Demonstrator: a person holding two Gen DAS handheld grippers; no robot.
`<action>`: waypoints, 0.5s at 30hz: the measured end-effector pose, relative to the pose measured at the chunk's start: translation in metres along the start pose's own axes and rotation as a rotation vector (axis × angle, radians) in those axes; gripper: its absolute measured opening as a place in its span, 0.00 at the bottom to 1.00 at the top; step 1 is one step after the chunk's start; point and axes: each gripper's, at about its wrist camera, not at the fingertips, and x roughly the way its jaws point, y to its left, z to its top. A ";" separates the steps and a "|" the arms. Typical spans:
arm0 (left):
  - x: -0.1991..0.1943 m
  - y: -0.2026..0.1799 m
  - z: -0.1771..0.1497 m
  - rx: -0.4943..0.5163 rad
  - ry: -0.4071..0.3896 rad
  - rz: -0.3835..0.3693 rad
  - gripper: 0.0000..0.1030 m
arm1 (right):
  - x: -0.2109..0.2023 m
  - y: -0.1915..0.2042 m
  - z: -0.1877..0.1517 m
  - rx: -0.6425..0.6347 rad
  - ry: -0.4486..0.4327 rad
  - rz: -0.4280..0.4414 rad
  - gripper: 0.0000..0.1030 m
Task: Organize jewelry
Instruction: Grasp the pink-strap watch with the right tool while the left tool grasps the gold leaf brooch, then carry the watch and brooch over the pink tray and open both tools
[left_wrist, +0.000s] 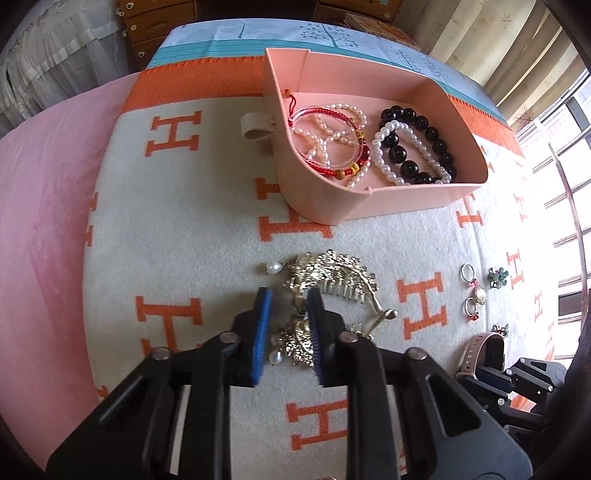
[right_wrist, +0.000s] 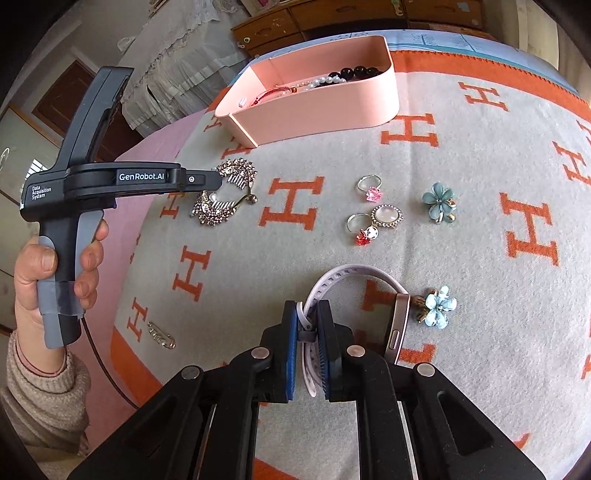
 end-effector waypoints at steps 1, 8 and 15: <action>-0.001 -0.001 -0.001 0.001 -0.004 0.006 0.06 | -0.001 -0.001 0.000 0.002 -0.002 0.003 0.10; -0.023 -0.002 -0.010 -0.018 -0.063 -0.019 0.06 | -0.002 -0.001 -0.002 -0.002 -0.014 -0.004 0.10; -0.069 -0.011 -0.004 0.001 -0.137 -0.042 0.06 | -0.001 0.010 -0.003 -0.025 -0.013 -0.052 0.10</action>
